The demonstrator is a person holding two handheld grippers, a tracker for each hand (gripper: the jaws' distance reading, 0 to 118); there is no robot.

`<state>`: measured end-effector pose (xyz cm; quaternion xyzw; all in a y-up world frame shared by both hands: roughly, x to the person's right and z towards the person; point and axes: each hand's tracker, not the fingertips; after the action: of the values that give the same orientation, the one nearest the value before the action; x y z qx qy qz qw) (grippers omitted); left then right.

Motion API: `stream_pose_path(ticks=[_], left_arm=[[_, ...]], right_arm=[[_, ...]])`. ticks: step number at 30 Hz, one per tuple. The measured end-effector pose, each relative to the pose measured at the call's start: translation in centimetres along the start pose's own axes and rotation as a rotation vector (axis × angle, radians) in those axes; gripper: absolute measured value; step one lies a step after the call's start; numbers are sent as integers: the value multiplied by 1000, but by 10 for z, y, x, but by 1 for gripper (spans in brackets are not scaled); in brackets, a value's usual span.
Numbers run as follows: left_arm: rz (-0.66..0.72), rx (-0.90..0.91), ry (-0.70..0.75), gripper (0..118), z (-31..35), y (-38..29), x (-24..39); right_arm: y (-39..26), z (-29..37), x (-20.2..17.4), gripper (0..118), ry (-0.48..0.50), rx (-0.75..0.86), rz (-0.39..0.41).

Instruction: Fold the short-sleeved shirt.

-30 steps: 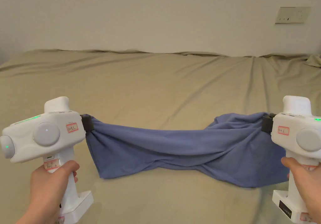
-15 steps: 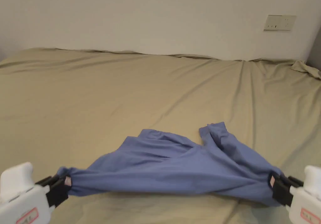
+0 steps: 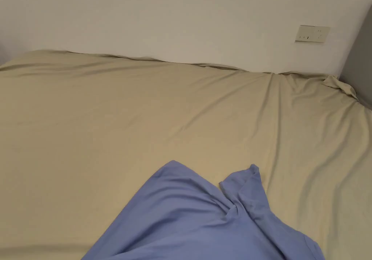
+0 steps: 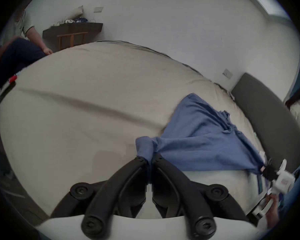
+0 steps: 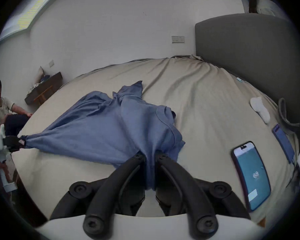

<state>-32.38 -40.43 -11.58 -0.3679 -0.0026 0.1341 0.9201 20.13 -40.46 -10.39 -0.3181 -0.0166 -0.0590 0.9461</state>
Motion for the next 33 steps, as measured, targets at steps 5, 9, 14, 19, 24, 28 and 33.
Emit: stream_pose_path(ticks=[5,9,14,19,24,28,33], left_arm=[[18,-55,-16,29,-1,-9,-2],[-66,-28,33,68,39,5,12],[-235,72,78,50,119,23,45],[-300,119,46,0,157,20,68],[-305,103,69,0,159,7,73],[-296,94,67,0,158,5,72],[-227,86,40,3,130,16,64]], right_arm=[[5,2,-2,52,-19,-67,46],[23,30,-15,108,-29,-50,126],[40,89,-31,89,-17,-7,132],[27,129,-48,2,-18,83,158],[26,139,-49,2,27,75,114],[30,142,-50,2,27,85,141],[36,138,-54,2,32,86,160]])
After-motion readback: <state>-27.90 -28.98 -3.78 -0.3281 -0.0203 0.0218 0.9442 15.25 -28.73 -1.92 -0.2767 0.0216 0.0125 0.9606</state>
